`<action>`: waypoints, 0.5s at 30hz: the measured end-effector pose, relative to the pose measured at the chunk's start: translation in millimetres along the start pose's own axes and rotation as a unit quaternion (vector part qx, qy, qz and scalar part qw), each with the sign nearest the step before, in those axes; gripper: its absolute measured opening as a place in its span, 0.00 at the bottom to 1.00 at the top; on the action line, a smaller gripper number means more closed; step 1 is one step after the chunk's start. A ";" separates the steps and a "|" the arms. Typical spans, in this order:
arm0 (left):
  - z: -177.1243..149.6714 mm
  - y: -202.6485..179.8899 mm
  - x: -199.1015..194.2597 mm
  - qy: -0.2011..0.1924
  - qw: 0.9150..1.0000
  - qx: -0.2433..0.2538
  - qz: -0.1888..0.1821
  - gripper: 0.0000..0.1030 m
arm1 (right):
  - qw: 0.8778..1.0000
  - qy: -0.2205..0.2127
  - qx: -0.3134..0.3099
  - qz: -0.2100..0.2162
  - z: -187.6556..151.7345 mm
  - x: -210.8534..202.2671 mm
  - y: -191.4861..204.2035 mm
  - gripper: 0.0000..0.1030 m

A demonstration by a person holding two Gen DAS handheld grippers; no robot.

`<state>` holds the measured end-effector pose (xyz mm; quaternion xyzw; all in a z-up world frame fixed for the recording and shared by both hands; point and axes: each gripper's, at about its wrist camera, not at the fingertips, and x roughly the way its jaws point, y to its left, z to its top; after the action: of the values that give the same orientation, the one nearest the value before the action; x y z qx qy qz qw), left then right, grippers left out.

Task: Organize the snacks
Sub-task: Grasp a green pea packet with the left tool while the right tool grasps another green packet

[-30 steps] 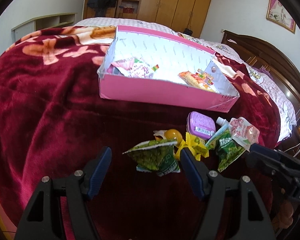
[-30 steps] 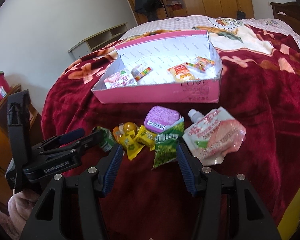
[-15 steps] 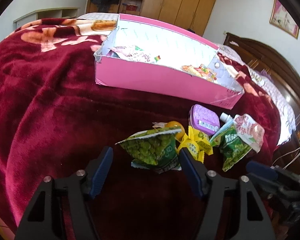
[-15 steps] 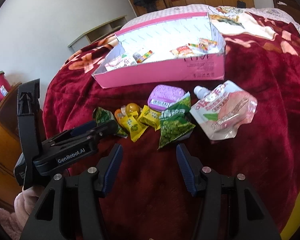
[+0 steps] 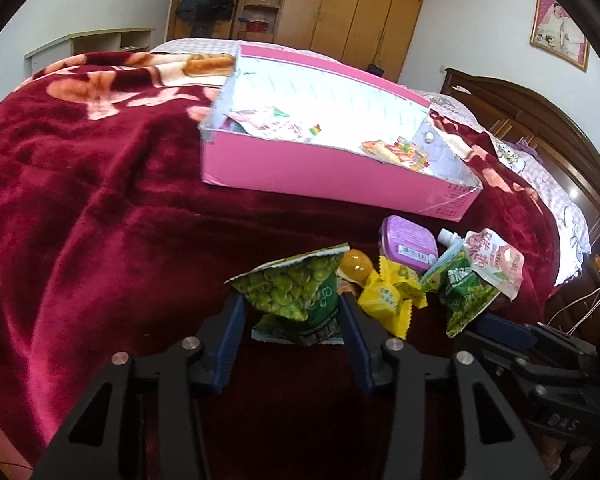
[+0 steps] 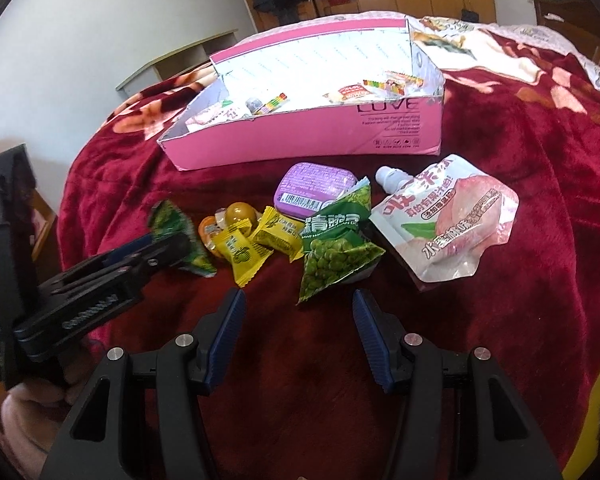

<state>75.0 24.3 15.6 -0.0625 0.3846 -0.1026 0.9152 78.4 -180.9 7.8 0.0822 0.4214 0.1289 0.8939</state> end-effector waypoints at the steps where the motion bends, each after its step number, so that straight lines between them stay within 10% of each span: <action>1: -0.3 2.3 -2.6 0.003 1.000 0.002 0.007 0.48 | 1.000 -0.003 0.001 -0.004 0.0 1.2 0.4 0.55; 15: -8.1 10.5 12.6 0.010 1.000 -0.010 0.004 0.53 | 0.998 -0.045 0.018 -0.038 2.2 11.9 -8.3 0.55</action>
<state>79.3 31.2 -0.7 -0.0689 0.3947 -0.0958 0.9112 88.7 -185.3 -1.7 0.0877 0.3859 0.0830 0.9146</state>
